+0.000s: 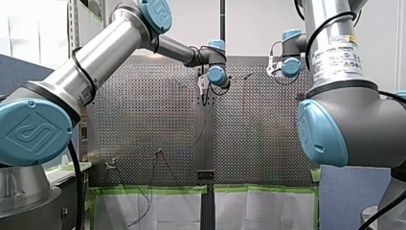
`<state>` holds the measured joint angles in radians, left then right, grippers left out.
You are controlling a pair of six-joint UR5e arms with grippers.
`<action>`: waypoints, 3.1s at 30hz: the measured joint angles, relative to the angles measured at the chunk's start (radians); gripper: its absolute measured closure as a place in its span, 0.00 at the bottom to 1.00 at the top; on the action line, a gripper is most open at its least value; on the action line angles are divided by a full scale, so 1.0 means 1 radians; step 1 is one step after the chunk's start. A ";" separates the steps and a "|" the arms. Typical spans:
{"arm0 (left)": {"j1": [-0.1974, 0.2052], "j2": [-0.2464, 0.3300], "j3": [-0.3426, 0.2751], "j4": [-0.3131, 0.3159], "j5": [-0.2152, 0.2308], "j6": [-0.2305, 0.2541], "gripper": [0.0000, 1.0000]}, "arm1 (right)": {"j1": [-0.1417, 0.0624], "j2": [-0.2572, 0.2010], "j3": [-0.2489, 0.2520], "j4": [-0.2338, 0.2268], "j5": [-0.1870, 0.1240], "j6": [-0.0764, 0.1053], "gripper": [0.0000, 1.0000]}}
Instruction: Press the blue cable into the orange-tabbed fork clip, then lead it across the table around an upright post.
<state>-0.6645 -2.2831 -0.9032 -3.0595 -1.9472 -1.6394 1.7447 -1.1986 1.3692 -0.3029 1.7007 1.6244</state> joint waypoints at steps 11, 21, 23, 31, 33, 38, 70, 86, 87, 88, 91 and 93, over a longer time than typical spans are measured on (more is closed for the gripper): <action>-0.010 0.000 0.000 -0.023 -0.010 -0.001 0.00 | 0.000 0.000 0.000 0.000 0.000 0.000 1.00; -0.008 0.000 0.000 -0.035 -0.032 0.000 0.00 | 0.000 0.000 0.000 0.000 0.000 0.000 1.00; -0.006 0.000 0.000 -0.035 -0.032 -0.001 0.00 | 0.000 0.000 0.000 0.000 0.000 0.000 1.00; -0.012 0.001 0.000 -0.035 -0.035 0.001 0.00 | 0.000 0.000 0.000 0.000 0.000 0.000 1.00; -0.012 0.001 0.000 -0.035 -0.035 0.001 0.00 | 0.000 0.000 0.000 0.000 0.000 0.000 1.00; -0.012 0.002 0.000 -0.035 -0.035 0.001 0.00 | 0.000 0.000 0.000 0.000 0.000 0.000 1.00; -0.012 0.002 0.000 -0.035 -0.035 0.001 0.00 | 0.000 0.000 0.000 0.000 0.000 0.000 1.00; -0.012 0.002 0.000 -0.035 -0.035 0.001 0.00 | 0.000 0.000 0.000 0.000 0.000 0.000 1.00; -0.012 0.002 0.000 -0.035 -0.035 0.001 0.00 | 0.000 0.000 0.000 0.000 0.000 0.000 1.00; -0.012 0.002 0.000 -0.035 -0.035 0.001 0.00 | 0.000 0.000 0.000 0.000 0.000 0.000 1.00; -0.012 0.002 0.000 -0.035 -0.035 0.001 0.00 | 0.000 0.000 0.000 0.000 0.000 0.000 1.00; -0.012 0.002 0.000 -0.035 -0.035 0.001 0.00 | 0.000 0.000 0.000 0.000 0.000 0.000 1.00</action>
<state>-0.6768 -2.2815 -0.9031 -3.0942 -1.9826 -1.6382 1.7447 -1.1986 1.3693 -0.3029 1.7007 1.6244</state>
